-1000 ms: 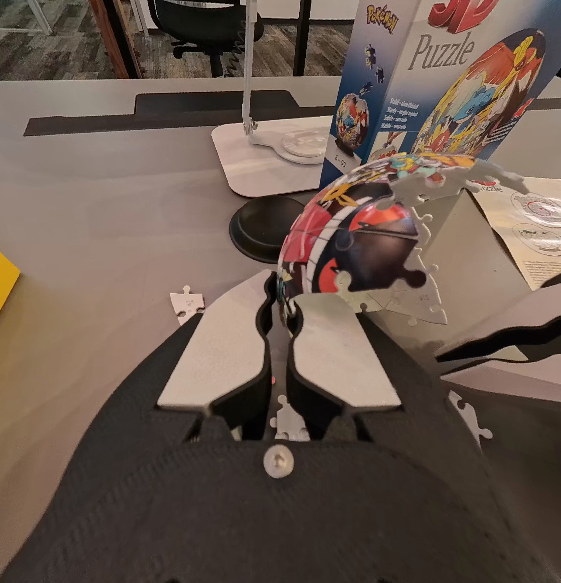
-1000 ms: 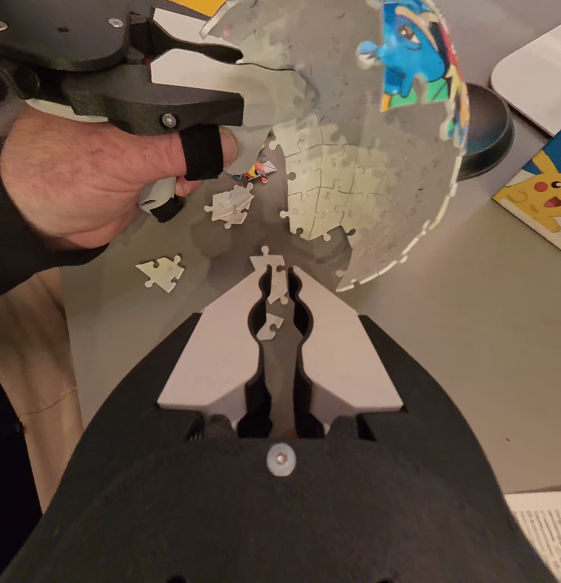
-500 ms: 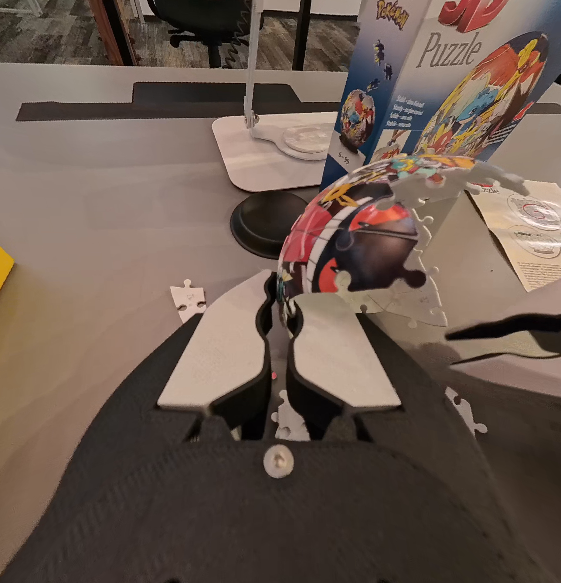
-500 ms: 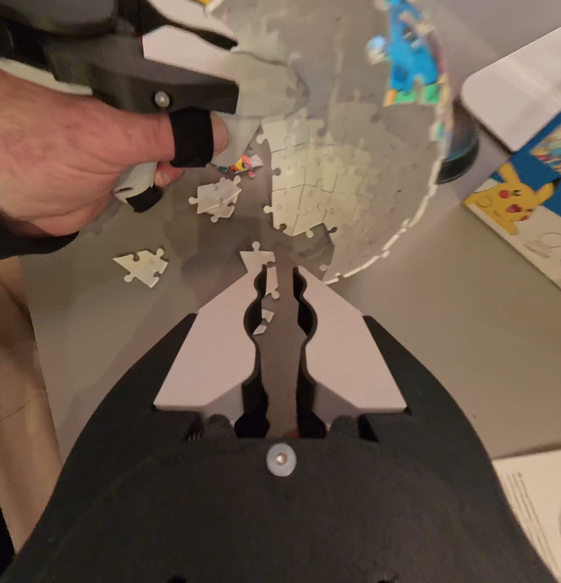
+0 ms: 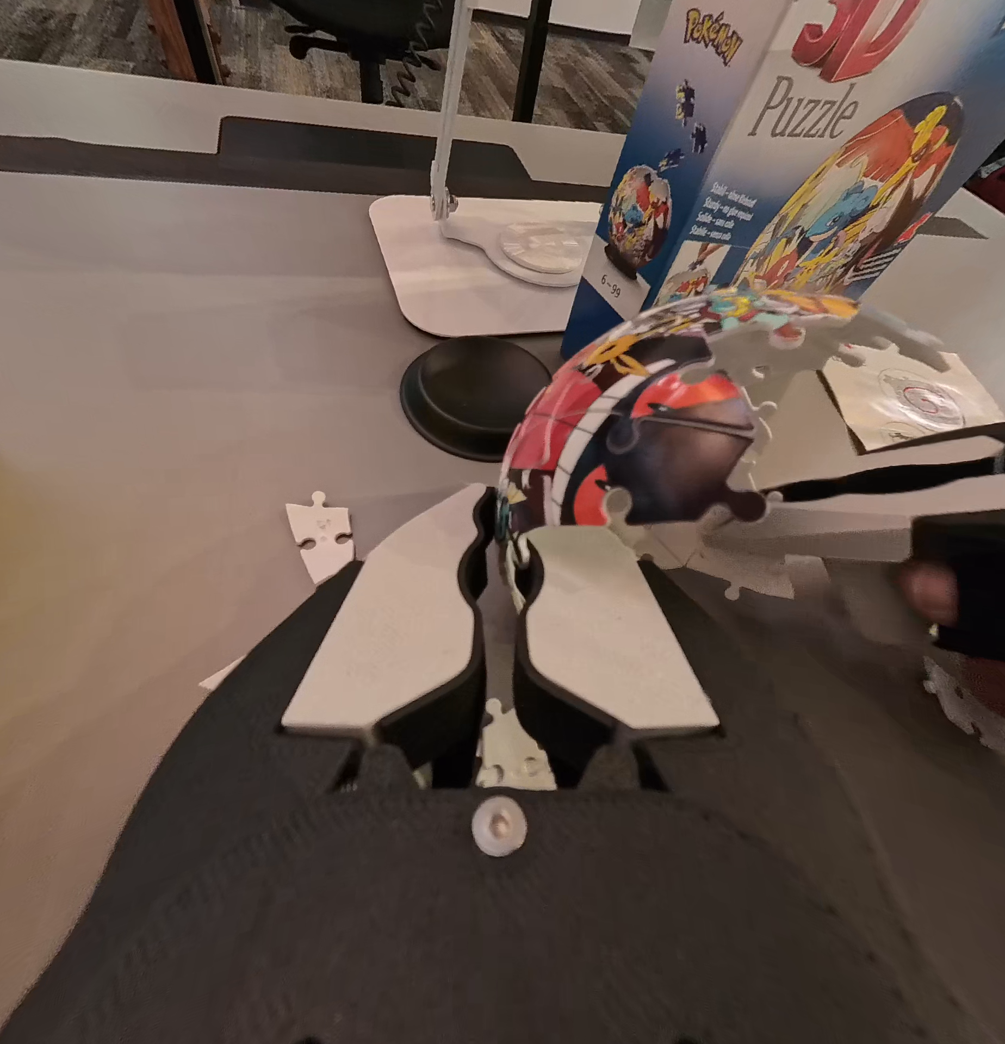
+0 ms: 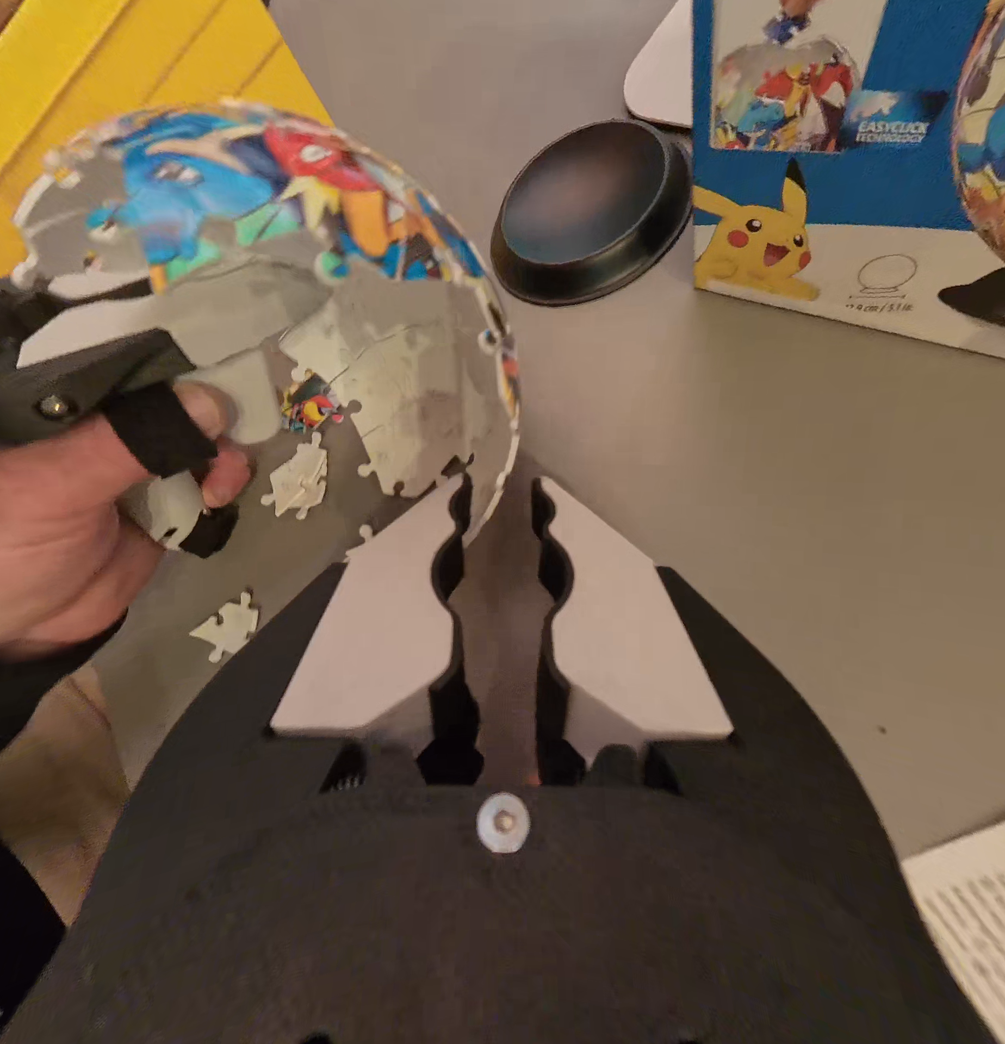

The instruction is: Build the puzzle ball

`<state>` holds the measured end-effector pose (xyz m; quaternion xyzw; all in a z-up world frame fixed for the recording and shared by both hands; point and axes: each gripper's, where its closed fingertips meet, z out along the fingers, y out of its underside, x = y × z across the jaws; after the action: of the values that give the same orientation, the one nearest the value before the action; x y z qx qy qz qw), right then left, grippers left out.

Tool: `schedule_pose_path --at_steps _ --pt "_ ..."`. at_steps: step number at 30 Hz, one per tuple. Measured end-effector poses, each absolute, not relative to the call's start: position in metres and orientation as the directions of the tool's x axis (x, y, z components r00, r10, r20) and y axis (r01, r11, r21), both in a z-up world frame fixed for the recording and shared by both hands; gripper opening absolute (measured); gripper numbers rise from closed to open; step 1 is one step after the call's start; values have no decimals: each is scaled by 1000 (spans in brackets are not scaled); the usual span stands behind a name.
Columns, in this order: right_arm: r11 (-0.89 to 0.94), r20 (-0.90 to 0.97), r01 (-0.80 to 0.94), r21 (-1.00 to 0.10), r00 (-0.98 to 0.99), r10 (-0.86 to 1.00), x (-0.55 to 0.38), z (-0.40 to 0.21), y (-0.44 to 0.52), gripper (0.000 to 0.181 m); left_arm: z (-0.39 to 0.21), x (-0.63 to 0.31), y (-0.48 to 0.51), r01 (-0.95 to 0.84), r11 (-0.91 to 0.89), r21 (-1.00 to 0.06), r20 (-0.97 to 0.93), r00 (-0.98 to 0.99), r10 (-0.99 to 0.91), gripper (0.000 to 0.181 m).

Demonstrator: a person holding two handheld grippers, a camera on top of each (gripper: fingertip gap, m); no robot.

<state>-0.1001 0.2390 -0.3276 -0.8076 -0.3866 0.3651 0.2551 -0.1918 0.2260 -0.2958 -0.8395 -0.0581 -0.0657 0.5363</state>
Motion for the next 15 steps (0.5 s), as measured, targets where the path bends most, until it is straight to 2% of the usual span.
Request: schedule_pose_path --at_steps 3,9,15 --pt "-589 -425 416 -692 425 799 -105 -327 243 5 -296 -192 226 170 -416 -893 174 984 29 4" --pt "-608 -445 398 -687 432 785 -106 -326 246 2 -295 -189 226 173 -416 -893 190 982 1 9" --pt "-599 -428 399 -694 440 789 -105 -323 249 1 -289 -183 219 69 -437 -897 102 993 -52 29"
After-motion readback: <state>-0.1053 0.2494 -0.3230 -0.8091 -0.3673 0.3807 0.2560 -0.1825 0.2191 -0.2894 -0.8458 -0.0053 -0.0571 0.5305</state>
